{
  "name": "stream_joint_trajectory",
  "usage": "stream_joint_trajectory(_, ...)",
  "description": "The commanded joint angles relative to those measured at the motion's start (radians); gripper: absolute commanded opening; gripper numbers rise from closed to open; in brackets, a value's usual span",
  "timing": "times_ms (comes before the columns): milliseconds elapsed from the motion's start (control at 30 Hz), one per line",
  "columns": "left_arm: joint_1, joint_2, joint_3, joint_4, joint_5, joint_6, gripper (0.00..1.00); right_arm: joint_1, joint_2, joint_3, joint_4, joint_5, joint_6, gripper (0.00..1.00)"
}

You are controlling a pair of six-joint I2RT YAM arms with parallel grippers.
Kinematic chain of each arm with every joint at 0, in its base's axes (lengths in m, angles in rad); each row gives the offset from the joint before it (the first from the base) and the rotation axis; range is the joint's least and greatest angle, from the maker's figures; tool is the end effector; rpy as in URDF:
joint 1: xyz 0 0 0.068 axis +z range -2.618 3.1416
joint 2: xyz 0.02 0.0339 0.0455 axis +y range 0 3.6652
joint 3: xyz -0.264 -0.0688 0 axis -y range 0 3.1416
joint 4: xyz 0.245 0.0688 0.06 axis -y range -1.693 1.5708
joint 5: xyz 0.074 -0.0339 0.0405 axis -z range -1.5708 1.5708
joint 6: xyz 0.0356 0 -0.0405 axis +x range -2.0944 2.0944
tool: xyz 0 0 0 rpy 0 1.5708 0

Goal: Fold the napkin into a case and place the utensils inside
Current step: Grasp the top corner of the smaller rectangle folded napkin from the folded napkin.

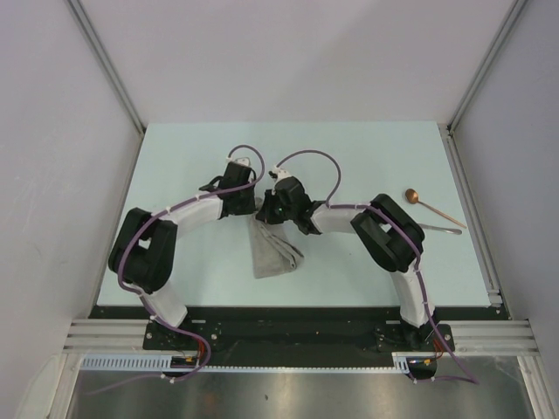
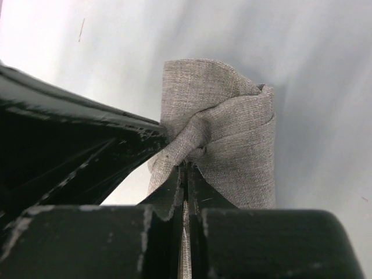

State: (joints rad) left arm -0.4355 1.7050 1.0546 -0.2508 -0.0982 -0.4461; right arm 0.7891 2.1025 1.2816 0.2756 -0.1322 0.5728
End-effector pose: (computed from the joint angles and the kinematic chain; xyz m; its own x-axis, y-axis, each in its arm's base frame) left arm 0.3229 -0.1464 0.1887 -0.7987 -0.1020 -0.5931 0.0223 0.9799 -0.1984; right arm 0.3194 0.3285 0.1460 -0.7314 0.0258 -0.6814 -0.4599 0.7192 0.5208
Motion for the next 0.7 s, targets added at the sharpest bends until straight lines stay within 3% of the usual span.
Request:
stream_joint_trajectory(0, 0.004, -0.061, -0.010, 0.053, 0.008, -0.022, 0.00, 0.009, 0.042, 0.068, -0.030, -0.009, 0.051, 0.00)
stream_joint_trajectory(167, 0.004, -0.061, -0.025, 0.064, 0.018, -0.026, 0.00, -0.008, 0.062, 0.088, -0.036, -0.001, 0.120, 0.00)
stream_joint_trajectory(300, 0.003, -0.044, -0.031, 0.065, 0.037, -0.042, 0.00, -0.033, 0.085, 0.064, 0.078, -0.043, 0.258, 0.00)
stream_joint_trajectory(467, 0.001, -0.057, -0.041, 0.065, 0.032, -0.039, 0.00, -0.056, 0.123, 0.097, 0.082, -0.052, 0.354, 0.00)
stream_joint_trajectory(667, -0.002, -0.061, -0.041, 0.051, 0.041, -0.045, 0.00, -0.086, 0.142, 0.047, 0.201, -0.075, 0.544, 0.00)
